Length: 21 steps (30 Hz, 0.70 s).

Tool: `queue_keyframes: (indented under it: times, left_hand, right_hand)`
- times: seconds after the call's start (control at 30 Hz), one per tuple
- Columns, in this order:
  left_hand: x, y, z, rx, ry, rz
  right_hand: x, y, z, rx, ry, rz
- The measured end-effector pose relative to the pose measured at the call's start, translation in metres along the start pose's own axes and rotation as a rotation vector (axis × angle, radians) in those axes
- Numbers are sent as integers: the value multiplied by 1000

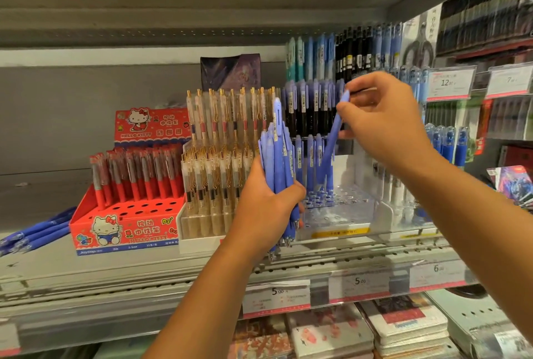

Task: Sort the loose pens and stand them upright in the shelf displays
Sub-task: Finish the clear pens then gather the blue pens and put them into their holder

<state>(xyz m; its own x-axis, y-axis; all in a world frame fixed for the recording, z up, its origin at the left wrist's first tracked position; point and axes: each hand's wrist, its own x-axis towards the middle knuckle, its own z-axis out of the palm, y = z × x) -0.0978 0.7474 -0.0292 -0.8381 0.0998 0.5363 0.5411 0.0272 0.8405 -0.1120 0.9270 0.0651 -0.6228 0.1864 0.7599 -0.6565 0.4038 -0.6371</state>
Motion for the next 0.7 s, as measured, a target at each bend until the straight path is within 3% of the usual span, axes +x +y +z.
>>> queue_keyframes:
  times: [0.17,0.7]
  left_hand:
    - [1,-1,0,-18,-8,20]
    - [-1,2,0,4,-23,-15]
  right_hand:
    - [4,11,5,-466,-52,-211]
    - [1,43,21,-847,-257,-35]
